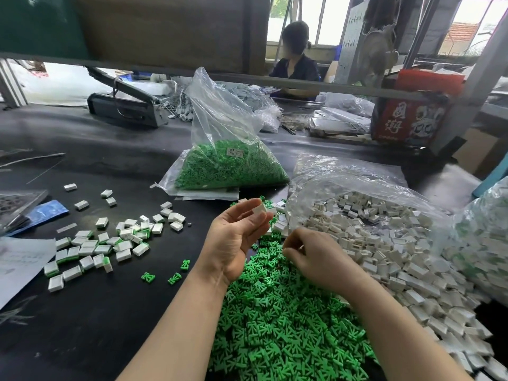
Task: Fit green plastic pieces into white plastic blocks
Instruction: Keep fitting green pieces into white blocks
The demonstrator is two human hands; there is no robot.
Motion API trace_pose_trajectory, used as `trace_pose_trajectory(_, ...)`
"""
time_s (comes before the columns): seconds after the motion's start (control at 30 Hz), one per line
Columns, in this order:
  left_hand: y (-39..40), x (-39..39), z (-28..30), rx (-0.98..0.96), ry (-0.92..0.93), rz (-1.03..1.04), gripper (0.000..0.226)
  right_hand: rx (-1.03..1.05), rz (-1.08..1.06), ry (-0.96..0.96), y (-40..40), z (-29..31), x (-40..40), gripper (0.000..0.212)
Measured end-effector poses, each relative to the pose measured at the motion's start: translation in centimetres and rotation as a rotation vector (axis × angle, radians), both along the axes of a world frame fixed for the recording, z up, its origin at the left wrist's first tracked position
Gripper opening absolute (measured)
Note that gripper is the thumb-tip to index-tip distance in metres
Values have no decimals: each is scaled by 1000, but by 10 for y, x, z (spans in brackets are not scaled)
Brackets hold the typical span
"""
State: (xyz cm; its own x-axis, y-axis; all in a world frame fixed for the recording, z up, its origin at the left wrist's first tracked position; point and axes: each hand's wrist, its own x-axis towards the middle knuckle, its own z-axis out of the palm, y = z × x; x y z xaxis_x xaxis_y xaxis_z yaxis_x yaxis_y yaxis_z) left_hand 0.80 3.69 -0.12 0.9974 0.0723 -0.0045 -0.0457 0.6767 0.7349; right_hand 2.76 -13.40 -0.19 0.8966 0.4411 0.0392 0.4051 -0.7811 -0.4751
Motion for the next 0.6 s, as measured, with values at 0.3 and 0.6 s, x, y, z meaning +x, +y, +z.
trace_pose_trajectory(0.3,-6,-2,2,188,-64,-1,29,1015,-131,308,-4,14,-3,9)
trace_pose_trajectory(0.6,-20,-6,3,420,-144,118,34,1213,-3,211,-4,16,-2,25)
